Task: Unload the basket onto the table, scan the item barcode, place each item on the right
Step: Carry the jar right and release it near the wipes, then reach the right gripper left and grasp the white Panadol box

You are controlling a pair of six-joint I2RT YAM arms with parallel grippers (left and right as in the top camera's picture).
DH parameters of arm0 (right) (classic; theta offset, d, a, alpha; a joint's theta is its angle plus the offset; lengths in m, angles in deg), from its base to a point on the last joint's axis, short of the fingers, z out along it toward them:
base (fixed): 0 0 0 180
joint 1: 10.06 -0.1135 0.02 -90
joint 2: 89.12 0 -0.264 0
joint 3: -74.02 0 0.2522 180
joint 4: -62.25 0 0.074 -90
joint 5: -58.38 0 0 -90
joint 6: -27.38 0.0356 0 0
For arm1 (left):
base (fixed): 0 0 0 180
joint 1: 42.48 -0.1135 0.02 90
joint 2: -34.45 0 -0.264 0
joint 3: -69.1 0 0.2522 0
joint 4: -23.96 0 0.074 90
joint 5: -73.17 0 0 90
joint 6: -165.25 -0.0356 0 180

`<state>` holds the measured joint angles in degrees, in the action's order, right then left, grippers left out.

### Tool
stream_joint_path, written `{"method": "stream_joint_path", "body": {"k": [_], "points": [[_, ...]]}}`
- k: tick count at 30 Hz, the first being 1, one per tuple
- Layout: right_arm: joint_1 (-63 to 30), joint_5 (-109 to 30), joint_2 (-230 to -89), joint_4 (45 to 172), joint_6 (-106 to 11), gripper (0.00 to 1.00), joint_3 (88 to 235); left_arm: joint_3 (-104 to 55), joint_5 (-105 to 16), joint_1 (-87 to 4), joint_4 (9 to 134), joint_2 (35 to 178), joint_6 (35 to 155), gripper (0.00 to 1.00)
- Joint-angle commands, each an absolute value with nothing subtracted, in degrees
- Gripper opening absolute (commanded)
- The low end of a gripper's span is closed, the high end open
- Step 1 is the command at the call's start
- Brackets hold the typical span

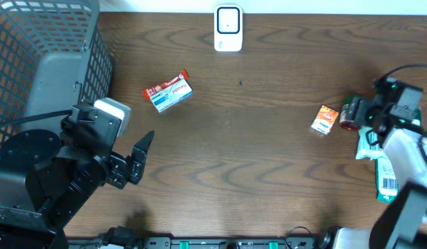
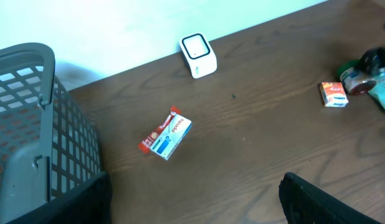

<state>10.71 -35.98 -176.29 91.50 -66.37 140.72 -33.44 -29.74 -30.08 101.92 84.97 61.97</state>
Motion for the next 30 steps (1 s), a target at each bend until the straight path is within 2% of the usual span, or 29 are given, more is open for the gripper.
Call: {"method": "stream_joint_path", "body": {"k": [1, 6, 8, 9, 10, 12, 15, 17, 23, 30], "points": [[10.5, -43.7, -167.5, 95.7, -66.1, 0.87, 145.2, -33.8, -29.2, -30.2, 102.0, 85.1, 62.3, 0.86], [3.5, -56.5, -156.3, 99.5, -66.1, 0.86, 148.9, -33.8, -29.2, -30.2, 102.0, 85.1, 62.3, 0.86], [-3.3, -57.4, -153.8, 99.4, -66.3, 0.86, 149.6, -33.8, -29.2, -30.2, 102.0, 85.1, 62.3, 0.86], [-9.6, -57.1, -153.5, 99.3, -67.3, 0.87, 150.1, -33.8, -29.2, -30.2, 102.0, 85.1, 62.3, 0.86], [-13.2, -56.4, -153.8, 99.1, -67.4, 0.87, 150.3, -33.8, -29.2, -30.2, 102.0, 85.1, 62.3, 0.86], [-27.4, -48.0, -157.3, 97.6, -67.7, 0.88, 150.3, -33.8, -29.2, -30.2, 102.0, 85.1, 62.3, 0.86], [-39.8, -39.6, -163.9, 93.8, -71.0, 0.94, 150.4, -33.8, -29.2, -30.2, 102.0, 85.1, 62.3, 0.86], [-44.8, -37.2, -169.0, 91.5, -73.1, 0.97, 151.1, -33.8, -29.2, -30.2, 102.0, 85.1, 62.3, 0.86], [-48.7, -37.6, -186.9, 93.2, -77.7, 0.96, 160.6, -33.8, -29.2, -30.2, 102.0, 85.1, 62.3, 0.86], [-48.6, -40.1, -211.1, 109.5, -82.2, 0.97, 192.7, -33.8, -29.2, -30.2, 102.0, 85.1, 62.3, 0.86]]}}
